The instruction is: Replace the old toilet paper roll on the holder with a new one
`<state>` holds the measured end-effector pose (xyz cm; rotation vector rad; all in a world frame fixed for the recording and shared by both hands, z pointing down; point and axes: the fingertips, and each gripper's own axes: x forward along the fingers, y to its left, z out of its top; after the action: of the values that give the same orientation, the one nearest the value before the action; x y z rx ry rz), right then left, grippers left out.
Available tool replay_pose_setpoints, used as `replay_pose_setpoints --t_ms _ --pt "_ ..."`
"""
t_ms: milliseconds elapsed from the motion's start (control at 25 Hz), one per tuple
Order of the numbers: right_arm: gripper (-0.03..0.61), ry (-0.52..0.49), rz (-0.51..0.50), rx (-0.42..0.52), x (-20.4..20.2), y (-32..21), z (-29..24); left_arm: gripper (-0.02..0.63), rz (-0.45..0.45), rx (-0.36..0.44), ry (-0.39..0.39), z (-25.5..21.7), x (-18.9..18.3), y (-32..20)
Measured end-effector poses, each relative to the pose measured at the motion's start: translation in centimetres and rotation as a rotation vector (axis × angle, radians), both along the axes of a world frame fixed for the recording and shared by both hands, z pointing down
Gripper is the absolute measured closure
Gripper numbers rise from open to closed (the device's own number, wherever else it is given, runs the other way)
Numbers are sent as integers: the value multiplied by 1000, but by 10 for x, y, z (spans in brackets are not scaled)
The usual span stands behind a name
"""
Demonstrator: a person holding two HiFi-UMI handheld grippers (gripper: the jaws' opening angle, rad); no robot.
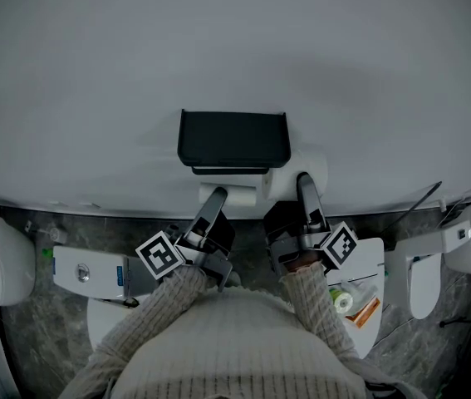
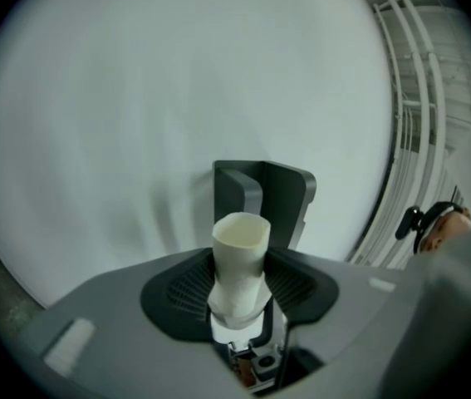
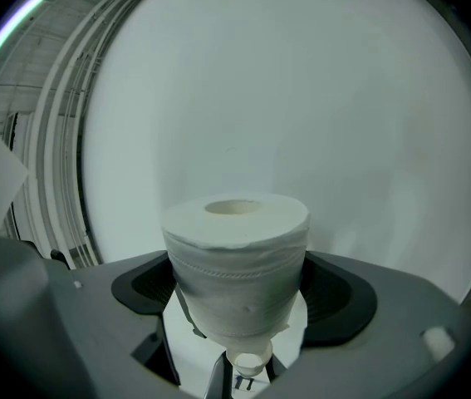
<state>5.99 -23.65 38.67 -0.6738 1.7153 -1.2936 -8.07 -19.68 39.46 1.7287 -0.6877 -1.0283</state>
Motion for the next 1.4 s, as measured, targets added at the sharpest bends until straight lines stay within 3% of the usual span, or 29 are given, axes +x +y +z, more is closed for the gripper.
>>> replay_pose_setpoints --t_ms 800,1120,1400 --pt "121 -7 -112 -17 -27 -3 -5 439 -111 -40 -14 -2 -1 19" --pt "121 0 -144 -11 -99 13 2 439 -163 -28 6 7 -71 44" --pt "121 -3 -172 -10 -112 16 0 439 -197 -31 -1 6 -80 54"
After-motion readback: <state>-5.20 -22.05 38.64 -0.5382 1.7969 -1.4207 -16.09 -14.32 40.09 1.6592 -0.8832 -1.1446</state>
